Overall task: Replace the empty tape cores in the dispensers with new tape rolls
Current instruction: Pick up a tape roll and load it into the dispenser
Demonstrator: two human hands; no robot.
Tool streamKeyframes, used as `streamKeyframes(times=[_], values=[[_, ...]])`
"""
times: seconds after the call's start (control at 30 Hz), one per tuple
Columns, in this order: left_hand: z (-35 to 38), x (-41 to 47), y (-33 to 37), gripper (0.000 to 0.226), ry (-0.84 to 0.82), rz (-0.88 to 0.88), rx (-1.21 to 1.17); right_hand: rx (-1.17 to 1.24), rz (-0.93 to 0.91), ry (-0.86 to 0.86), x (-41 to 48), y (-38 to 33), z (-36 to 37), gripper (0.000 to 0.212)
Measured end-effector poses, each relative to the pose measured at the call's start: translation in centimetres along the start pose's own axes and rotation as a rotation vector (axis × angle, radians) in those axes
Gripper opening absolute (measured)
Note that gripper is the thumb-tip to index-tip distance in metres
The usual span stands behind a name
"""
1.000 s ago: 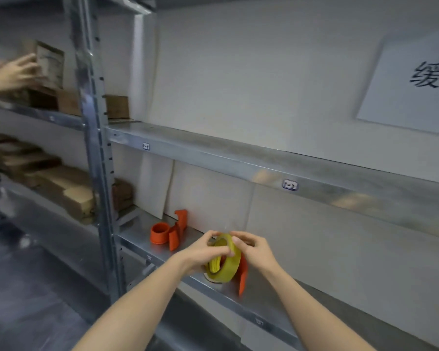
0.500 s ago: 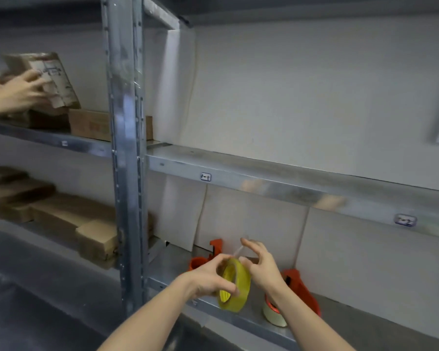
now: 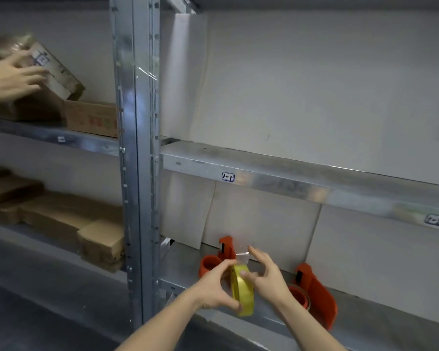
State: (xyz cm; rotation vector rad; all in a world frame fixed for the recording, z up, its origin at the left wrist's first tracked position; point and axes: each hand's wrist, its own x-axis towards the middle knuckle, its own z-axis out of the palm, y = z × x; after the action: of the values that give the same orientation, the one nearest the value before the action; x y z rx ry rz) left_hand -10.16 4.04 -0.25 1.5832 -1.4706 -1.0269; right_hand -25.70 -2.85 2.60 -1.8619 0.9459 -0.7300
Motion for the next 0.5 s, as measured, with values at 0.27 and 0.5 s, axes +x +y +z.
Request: streamKeyframes(times=[0.27,0.5], values=[[-0.9,0.3,-2.9,0.123,0.034,-0.111,0.278,0.042,0.074,0.062,0.3,1.8,1.5,0.066],[-5.3,5.1,-6.0,0.103,0.205,-0.159,0.537,0.032,0.092,0.098,3.2,2.2,4.2,0.064]])
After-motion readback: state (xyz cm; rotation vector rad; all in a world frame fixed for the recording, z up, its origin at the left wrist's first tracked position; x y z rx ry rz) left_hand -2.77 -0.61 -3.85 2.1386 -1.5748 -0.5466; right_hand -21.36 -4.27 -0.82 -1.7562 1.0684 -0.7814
